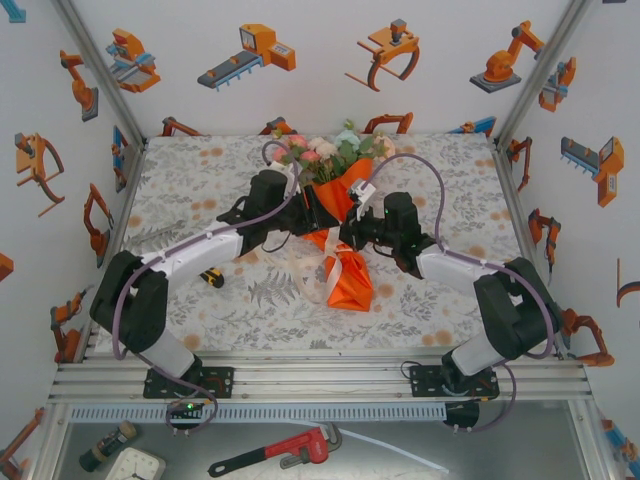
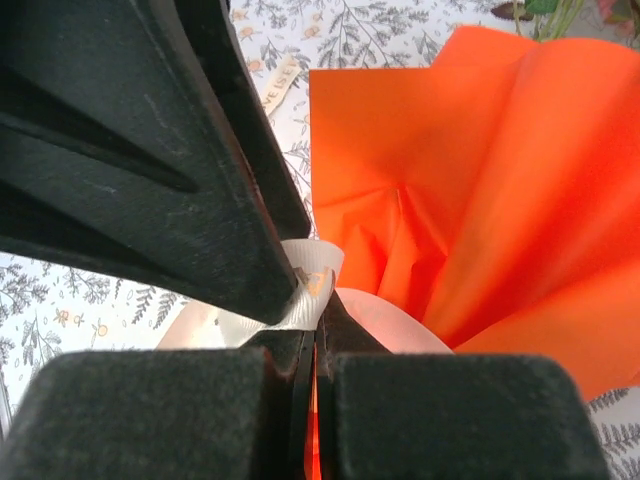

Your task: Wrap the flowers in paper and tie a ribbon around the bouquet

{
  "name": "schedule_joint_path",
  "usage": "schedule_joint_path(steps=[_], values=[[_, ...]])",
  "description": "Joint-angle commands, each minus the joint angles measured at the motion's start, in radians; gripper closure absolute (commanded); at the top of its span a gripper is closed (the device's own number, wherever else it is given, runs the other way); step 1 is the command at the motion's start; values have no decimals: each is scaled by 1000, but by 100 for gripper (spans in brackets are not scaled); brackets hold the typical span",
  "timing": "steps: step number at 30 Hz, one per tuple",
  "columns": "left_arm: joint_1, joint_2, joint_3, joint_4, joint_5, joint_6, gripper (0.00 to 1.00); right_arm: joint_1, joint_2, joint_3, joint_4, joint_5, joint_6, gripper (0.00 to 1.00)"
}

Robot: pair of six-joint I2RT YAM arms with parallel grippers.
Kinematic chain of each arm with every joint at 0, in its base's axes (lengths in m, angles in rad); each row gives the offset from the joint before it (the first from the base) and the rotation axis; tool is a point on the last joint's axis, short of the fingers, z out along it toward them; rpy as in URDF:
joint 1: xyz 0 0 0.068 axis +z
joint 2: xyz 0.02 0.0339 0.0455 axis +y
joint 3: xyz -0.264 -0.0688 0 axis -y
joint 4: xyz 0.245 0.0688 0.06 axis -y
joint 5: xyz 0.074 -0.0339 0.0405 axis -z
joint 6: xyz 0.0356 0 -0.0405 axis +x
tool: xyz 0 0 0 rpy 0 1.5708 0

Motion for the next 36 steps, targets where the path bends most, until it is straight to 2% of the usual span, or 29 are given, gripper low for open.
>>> schedule_joint_path(steps=[1, 3, 8, 9, 10, 12, 13, 15, 19, 23, 26, 29, 33, 36], values=[[-2, 13, 9, 80, 79, -55, 61, 6, -10, 39, 26, -21, -11, 100], [-3, 14, 8, 80, 78, -50, 69, 6, -10, 39, 24, -19, -11, 100], [-3, -5, -10, 89, 75, -35, 99, 6, -14, 41, 3, 16, -13, 100], [-2, -16, -14, 86, 68, -25, 100, 6, -18, 39, -3, 22, -18, 100], [-1, -27, -20, 81, 54, -11, 100, 6, -23, 38, -12, 32, -20, 96], [5, -48, -30, 58, 13, 11, 100, 6, -41, 37, -51, 60, -13, 79], [9, -58, -36, 47, -16, 17, 100, 6, -59, 42, -103, 90, 1, 73], [18, -65, -52, 48, -65, 28, 100, 6, -96, 58, -244, 199, 94, 68], [23, -32, -63, 86, -66, 28, 100, 17, -189, 70, -496, 290, 249, 66], [22, -3, -66, 132, -56, -1, 100, 75, -244, 80, -600, 359, 453, 67], [23, 0, -64, 132, -67, 4, 100, 157, -212, 117, -644, 429, 575, 59], [23, -4, -62, 120, -74, 10, 100, 213, -160, 167, -669, 506, 606, 51], [23, -6, -66, 116, -74, 10, 100, 223, -98, 207, -684, 555, 594, 50], [23, -10, -67, 112, -79, 10, 100, 237, -65, 229, -706, 581, 547, 60]])
